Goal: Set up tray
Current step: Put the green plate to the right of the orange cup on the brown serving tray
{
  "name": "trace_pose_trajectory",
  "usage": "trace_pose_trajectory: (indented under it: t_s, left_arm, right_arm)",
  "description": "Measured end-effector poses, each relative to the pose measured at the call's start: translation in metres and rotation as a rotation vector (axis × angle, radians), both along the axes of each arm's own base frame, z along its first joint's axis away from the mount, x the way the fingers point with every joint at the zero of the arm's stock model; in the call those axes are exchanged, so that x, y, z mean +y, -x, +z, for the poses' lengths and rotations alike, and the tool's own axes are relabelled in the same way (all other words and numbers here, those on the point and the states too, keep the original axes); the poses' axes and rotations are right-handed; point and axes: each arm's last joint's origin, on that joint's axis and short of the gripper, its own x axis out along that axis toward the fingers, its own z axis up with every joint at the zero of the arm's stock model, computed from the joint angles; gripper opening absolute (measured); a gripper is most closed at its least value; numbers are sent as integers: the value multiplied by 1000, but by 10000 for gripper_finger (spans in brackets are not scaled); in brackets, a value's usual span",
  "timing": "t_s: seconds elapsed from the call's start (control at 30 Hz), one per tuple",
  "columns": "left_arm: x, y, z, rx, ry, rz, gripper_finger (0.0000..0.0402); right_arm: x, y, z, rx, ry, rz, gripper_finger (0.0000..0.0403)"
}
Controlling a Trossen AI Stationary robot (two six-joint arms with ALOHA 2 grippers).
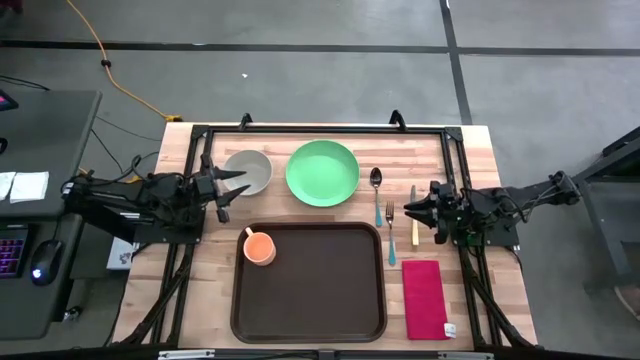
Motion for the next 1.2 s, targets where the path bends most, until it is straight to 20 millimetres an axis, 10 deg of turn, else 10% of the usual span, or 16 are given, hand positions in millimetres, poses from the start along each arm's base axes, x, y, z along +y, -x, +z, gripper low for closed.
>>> trace_pose_trajectory:
  t_s: [0.27,0.73,1.2]
  left_arm:
    - [-3,-17,6,18,3,-2,200]
    - [-10,-81,78,409,-137,98,200]
    - [46,-150,95,663,-14,-25,200]
  right_arm:
    - [-2,1,-3,31,19,-46,83]
    - [-2,1,-3,32,22,-76,83]
    - [-3,1,-4,42,23,-81,83]
